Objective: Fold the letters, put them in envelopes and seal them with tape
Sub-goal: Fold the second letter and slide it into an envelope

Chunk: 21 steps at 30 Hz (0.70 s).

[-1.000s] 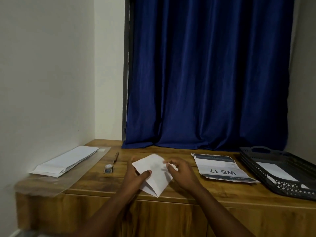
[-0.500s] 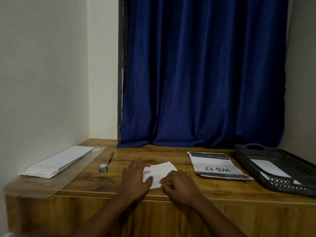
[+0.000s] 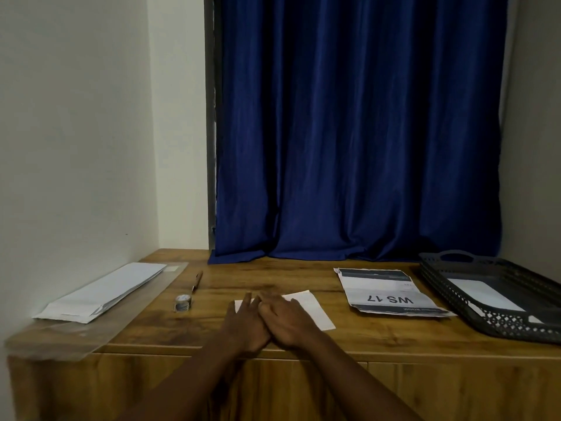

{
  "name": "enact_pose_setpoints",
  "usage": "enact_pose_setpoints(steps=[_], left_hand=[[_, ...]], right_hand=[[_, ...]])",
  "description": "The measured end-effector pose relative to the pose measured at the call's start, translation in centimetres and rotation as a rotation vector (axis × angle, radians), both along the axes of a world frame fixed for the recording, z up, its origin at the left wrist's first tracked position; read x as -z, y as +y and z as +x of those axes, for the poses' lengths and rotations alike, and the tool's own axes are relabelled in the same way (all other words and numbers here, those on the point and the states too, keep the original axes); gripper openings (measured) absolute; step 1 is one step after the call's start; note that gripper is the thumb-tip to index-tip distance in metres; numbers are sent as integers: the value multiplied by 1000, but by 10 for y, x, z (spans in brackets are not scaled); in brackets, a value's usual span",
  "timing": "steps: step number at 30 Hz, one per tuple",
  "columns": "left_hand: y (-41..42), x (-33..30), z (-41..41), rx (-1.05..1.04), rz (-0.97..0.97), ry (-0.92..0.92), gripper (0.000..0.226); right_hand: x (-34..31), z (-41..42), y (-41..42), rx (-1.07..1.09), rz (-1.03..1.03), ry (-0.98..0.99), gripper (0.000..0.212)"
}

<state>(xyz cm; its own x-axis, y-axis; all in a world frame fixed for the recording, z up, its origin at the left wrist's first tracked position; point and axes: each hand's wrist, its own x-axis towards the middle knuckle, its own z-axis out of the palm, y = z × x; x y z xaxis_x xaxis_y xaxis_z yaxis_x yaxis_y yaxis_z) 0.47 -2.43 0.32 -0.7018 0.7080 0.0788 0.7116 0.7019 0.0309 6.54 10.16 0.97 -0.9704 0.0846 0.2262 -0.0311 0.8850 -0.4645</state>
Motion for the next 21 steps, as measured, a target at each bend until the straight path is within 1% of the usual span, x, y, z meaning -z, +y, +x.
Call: enact_pose_setpoints(steps=[2, 4, 7, 9, 12, 14, 21], left_hand=[[-1, 5, -3, -18, -71, -19, 72], [0, 6, -4, -23, -96, -26, 70], [2, 8, -8, -68, -30, -80, 65], [3, 8, -11, -104, 1, -115, 67], [-1, 5, -17, -142, -27, -131, 69], [-10, 1, -23, -191, -34, -146, 70], [-28, 1, -25, -206, 13, -153, 77]], right_hand=[[6, -4, 1, -1, 12, -123, 64], [6, -5, 7, -16, 19, -168, 65], [5, -1, 25, -41, 132, -211, 61], [3, 2, 41, -7, 212, -240, 58], [1, 8, 67, 86, 276, -256, 62], [1, 11, 80, 121, 282, -263, 65], [7, 10, 85, 157, 294, -243, 68]])
